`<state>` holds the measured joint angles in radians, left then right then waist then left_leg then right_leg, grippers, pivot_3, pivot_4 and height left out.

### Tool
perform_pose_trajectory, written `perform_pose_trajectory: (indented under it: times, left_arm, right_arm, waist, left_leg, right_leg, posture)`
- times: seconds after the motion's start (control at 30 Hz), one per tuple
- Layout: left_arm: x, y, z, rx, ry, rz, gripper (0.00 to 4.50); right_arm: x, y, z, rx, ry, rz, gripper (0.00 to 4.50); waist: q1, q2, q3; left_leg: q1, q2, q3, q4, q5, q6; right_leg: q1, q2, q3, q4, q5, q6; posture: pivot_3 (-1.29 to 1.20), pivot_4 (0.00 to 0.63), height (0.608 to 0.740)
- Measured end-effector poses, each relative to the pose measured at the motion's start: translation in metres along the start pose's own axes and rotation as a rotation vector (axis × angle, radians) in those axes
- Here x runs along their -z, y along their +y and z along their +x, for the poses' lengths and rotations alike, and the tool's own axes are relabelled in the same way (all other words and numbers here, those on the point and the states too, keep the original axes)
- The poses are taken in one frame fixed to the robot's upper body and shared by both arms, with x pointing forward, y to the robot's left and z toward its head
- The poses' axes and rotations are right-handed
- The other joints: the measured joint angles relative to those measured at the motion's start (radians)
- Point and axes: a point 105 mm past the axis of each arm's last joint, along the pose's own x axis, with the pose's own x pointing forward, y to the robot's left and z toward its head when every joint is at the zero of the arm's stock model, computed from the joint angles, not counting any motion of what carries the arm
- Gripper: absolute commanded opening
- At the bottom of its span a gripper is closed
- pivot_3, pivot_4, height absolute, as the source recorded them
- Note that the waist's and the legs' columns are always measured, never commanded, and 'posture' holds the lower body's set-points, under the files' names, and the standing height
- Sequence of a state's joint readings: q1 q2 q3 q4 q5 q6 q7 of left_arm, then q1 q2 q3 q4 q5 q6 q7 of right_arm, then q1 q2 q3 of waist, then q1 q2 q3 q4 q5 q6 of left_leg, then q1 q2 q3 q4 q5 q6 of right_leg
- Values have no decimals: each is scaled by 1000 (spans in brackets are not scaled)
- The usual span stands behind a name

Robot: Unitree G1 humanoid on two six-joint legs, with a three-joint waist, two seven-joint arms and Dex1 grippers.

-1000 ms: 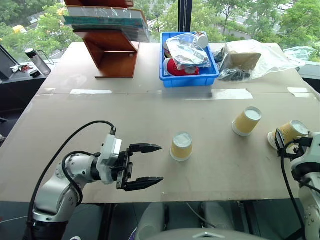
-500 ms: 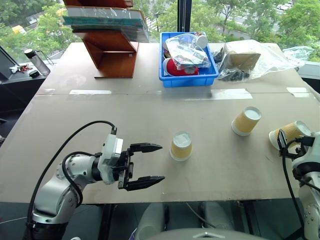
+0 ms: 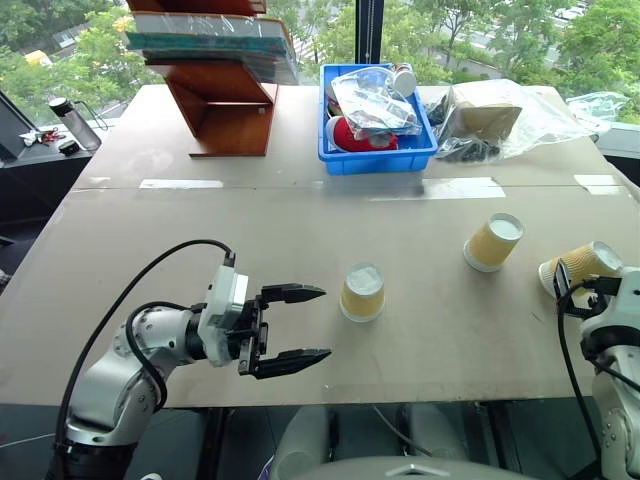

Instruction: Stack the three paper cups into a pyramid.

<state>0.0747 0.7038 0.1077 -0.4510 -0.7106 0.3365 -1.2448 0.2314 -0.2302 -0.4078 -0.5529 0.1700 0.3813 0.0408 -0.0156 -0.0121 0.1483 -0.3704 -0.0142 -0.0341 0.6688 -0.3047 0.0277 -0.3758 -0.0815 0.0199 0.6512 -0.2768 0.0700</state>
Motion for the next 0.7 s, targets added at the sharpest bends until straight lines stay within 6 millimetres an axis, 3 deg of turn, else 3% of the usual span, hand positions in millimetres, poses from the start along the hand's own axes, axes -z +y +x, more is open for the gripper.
perform_pose_trajectory:
  times: [0.47,0.7]
  left_arm:
    - [0,0,1,-1,2,-6,4462]
    - [-3,0,3,2,-3,-6,4462]
  right_arm:
    - [-3,7,-1,-4,-29,-76,4500]
    - [-3,10,0,-5,-18,-35,4500]
  waist:
    - [0,1,0]
    - [0,1,0]
  left_leg:
    - [0,0,0,0,0,0]
    - [0,0,0,0,0,0]
  right_leg:
    - [0,0,0,0,0,0]
    - [0,0,0,0,0,0]
  posture:
    - [0,150,740]
    - [0,150,740]
